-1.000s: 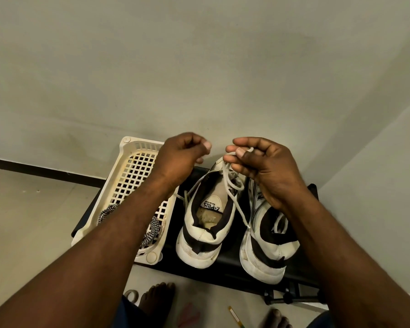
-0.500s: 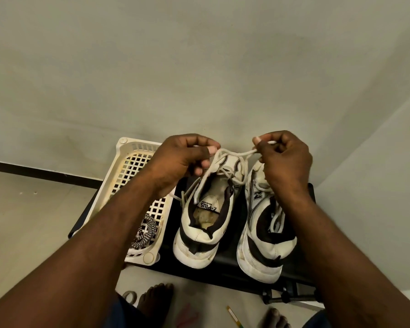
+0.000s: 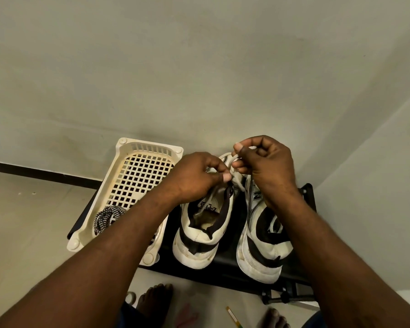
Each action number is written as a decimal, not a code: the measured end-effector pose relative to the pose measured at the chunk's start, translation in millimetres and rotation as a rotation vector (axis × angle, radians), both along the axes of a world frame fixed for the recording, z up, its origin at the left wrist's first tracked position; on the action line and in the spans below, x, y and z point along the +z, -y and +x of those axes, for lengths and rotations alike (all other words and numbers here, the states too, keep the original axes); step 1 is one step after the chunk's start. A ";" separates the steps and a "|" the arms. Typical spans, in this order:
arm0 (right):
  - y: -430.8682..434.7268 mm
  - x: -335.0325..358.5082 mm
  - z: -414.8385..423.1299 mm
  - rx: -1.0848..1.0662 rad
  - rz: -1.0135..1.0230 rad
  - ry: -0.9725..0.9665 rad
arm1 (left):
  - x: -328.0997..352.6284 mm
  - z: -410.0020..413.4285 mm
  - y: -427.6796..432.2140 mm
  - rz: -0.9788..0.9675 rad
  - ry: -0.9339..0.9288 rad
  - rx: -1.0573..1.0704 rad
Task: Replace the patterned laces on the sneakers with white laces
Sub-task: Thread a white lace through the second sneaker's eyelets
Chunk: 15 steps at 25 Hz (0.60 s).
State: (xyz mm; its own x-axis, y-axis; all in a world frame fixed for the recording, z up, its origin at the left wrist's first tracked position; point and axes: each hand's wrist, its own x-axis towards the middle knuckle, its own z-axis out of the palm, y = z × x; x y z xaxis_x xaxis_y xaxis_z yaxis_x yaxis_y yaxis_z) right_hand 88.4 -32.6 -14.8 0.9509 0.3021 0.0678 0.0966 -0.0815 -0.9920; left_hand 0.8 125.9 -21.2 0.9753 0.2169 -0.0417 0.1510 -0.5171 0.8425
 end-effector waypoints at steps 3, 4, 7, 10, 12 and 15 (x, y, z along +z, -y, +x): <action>5.9 2.0 8.5 -0.107 0.031 -0.026 | 0.7 1.5 -1.4 -0.185 -0.005 0.009; 8.3 3.1 10.7 -0.089 0.079 -0.076 | 1.3 0.9 -1.5 -0.186 0.027 0.038; 8.6 5.4 7.8 0.050 0.140 -0.159 | -1.5 1.8 3.4 0.058 0.087 0.050; 5.4 6.9 3.8 0.064 0.112 -0.099 | -1.1 4.5 7.6 0.024 0.078 0.035; 9.0 5.1 9.4 -0.068 0.036 -0.008 | 3.4 2.4 6.1 -0.132 0.012 0.004; 22.0 0.5 23.0 -0.308 -0.274 0.194 | 8.5 -1.3 -5.8 -0.152 -0.017 -0.002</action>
